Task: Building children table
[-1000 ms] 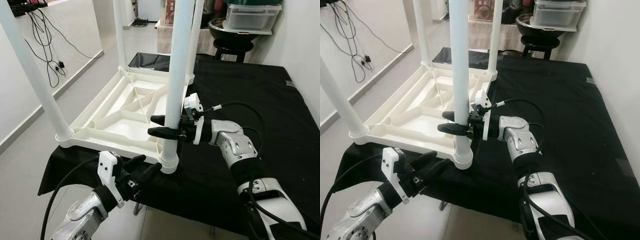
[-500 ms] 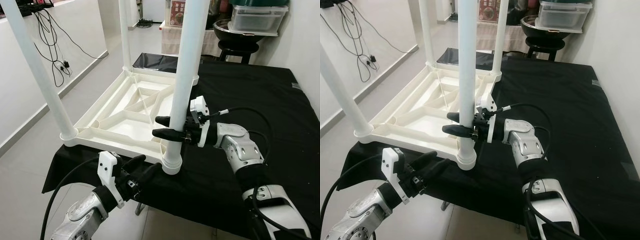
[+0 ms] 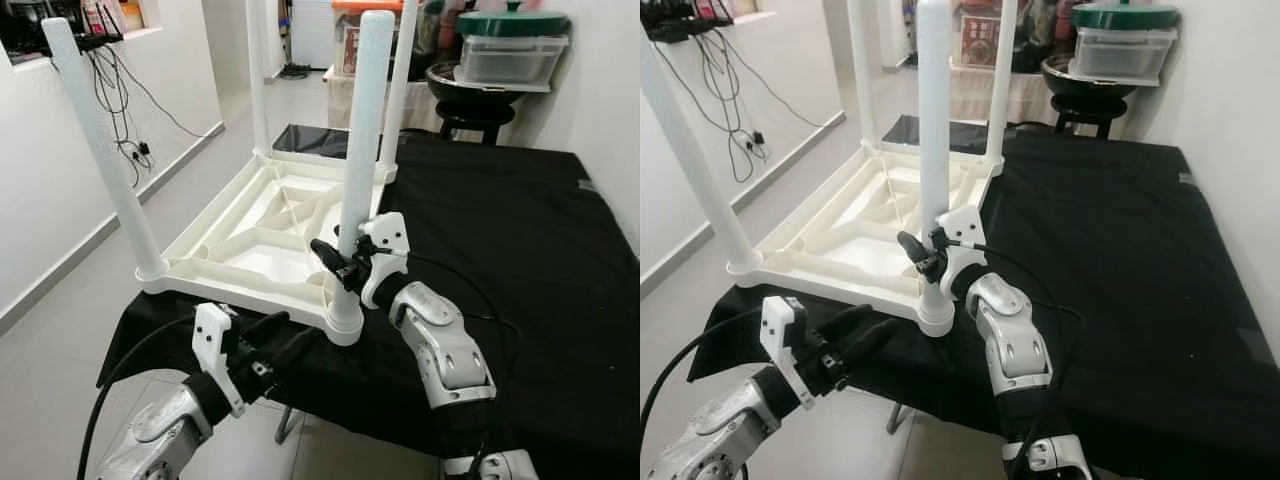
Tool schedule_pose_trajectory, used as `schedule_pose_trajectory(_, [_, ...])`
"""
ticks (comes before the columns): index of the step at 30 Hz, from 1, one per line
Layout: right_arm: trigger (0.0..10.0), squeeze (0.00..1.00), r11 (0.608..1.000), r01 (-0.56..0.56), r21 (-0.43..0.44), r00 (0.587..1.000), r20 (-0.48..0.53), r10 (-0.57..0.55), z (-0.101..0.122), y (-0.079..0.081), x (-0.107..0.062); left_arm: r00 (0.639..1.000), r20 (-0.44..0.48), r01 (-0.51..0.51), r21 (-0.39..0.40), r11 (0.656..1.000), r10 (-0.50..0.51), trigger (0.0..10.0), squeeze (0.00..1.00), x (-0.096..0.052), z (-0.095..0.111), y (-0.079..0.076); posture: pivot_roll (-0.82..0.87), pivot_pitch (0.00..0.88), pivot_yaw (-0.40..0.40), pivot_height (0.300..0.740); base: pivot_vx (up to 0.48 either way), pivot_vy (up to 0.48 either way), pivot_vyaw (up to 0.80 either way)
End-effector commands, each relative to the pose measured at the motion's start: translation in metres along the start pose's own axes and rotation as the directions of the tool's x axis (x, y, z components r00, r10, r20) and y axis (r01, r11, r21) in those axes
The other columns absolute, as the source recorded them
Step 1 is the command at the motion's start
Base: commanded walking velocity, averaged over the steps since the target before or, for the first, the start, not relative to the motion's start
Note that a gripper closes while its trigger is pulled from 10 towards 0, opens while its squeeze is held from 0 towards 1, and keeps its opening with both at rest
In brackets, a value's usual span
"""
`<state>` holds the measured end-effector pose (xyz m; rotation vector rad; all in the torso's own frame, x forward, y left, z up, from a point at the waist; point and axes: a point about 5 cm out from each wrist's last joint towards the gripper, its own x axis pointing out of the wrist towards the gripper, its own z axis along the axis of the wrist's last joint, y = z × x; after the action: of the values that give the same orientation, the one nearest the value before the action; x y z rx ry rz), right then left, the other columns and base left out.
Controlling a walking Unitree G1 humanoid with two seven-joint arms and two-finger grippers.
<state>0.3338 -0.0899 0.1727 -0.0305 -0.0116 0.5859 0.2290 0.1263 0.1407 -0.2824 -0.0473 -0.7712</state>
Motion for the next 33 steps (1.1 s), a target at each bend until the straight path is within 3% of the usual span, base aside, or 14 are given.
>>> schedule_pose_trajectory(1, [0.0, 0.0, 0.999, 0.031, 0.035, 0.991, -0.131, -0.027, -0.03, -0.004, -0.006, 1.0, -0.014, -0.003, 0.01, 1.0, 0.003, 10.0, 0.0, -0.001, 0.0, 0.002, 0.01, 0.043, 0.0, 0.74, 0.0, 0.0, 0.0])
schedule_pose_trajectory(4, [0.0, 0.0, 0.999, 0.039, 0.033, 0.991, -0.131, -0.035, -0.029, -0.005, -0.006, 1.0, -0.015, -0.001, 0.01, 1.0, 0.001, 10.0, 0.0, -0.001, -0.001, 0.001, 0.01, 0.04, -0.002, 0.74, 0.0, 0.0, 0.0])
schedule_pose_trajectory(5, [2.2, 0.0, 0.999, 0.048, 0.025, 0.99, -0.132, -0.045, -0.028, -0.007, -0.005, 1.0, -0.016, 0.0, 0.009, 1.0, 0.0, 10.0, 0.0, 0.0, -0.001, 0.001, 0.01, 0.039, -0.005, 0.74, 0.0, 0.0, 0.0])
schedule_pose_trajectory(6, [10.0, 0.0, 0.999, 0.042, 0.018, 0.992, -0.122, -0.04, -0.025, -0.011, -0.004, 1.0, -0.015, 0.002, 0.007, 1.0, -0.002, 10.0, 0.0, 0.0, -0.002, 0.0, 0.01, 0.038, -0.008, 0.74, 0.0, 0.0, 0.0])
schedule_pose_trajectory(8, [10.0, 0.0, 0.999, 0.038, 0.015, 0.993, -0.115, -0.036, -0.023, -0.013, -0.003, 1.0, -0.015, 0.003, 0.006, 1.0, -0.003, 10.0, 0.0, 0.001, -0.002, -0.001, 0.01, 0.038, -0.008, 0.74, 0.0, 0.0, 0.0])
schedule_pose_trajectory(9, [10.0, 0.8, 1.0, 0.003, 0.01, 0.995, -0.097, -0.002, -0.018, -0.013, -0.002, 1.0, -0.014, 0.004, 0.004, 1.0, -0.004, 10.0, 0.0, 0.001, -0.002, -0.001, 0.01, 0.037, -0.01, 0.74, 0.0, 0.0, 0.0])
schedule_pose_trajectory(12, [10.0, 0.8, 1.0, -0.021, 0.007, 0.996, -0.086, 0.022, -0.015, -0.013, -0.002, 1.0, -0.014, 0.005, 0.003, 1.0, -0.005, 10.0, 0.0, 0.001, -0.002, -0.002, 0.01, 0.037, -0.009, 0.74, 0.0, 0.0, 0.0])
schedule_pose_trajectory(13, [10.0, 1.0, 0.994, -0.109, 0.032, 0.993, -0.05, 0.11, -0.006, -0.015, -0.001, 1.0, -0.013, 0.006, 0.001, 1.0, -0.005, 10.0, 0.0, 0.001, -0.003, -0.002, 0.01, 0.034, -0.013, 0.74, 0.0, 0.0, 0.0])
schedule_pose_trajectory(14, [10.0, 1.0, 0.98, -0.196, 0.034, 0.98, -0.022, 0.197, 0.003, -0.021, 0.0, 1.0, -0.012, 0.007, -0.001, 1.0, -0.007, 10.0, 0.0, 0.001, -0.003, -0.003, 0.01, 0.034, -0.015, 0.74, 0.0, 0.0, 0.0])
schedule_pose_trajectory(15, [10.0, 0.73, 0.956, -0.292, 0.024, 0.956, -0.013, 0.292, 0.011, -0.028, -0.001, 1.0, -0.012, 0.008, -0.002, 1.0, -0.008, 10.0, 0.0, 0.001, -0.003, -0.004, 0.02, 0.034, -0.018, 0.74, 0.0, 0.0, 0.0])
schedule_pose_trajectory(16, [10.0, 0.0, 0.936, -0.351, 0.016, 0.936, -0.012, 0.351, 0.016, -0.032, -0.002, 1.0, -0.012, 0.008, -0.003, 1.0, -0.008, 10.0, 0.0, 0.001, -0.003, -0.004, 0.02, 0.034, -0.018, 0.74, 0.0, 0.0, 0.0])
schedule_pose_trajectory(31, [10.0, 0.0, 0.815, -0.579, 0.007, 0.812, -0.084, 0.577, 0.018, -0.05, -0.001, 1.0, -0.013, 0.006, -0.002, 1.0, -0.006, 10.0, 0.0, -0.001, -0.002, -0.005, 0.03, 0.048, -0.017, 0.74, 0.0, 0.0, 0.0])
schedule_pose_trajectory(32, [7.7, 0.0, 0.792, -0.61, 0.025, 0.789, -0.076, 0.61, 0.019, -0.05, -0.002, 1.0, -0.014, 0.006, -0.002, 1.0, -0.006, 10.0, 0.0, -0.001, -0.002, -0.006, 0.03, 0.05, -0.017, 0.74, 0.0, 0.0, 0.0])
schedule_pose_trajectory(33, [7.7, 0.0, 0.792, -0.61, 0.025, 0.789, -0.076, 0.61, 0.019, -0.05, -0.002, 1.0, -0.014, 0.006, -0.002, 1.0, -0.006, 10.0, 0.0, -0.001, -0.002, -0.006, 0.03, 0.05, -0.017, 0.74, 0.0, 0.0, 0.0])
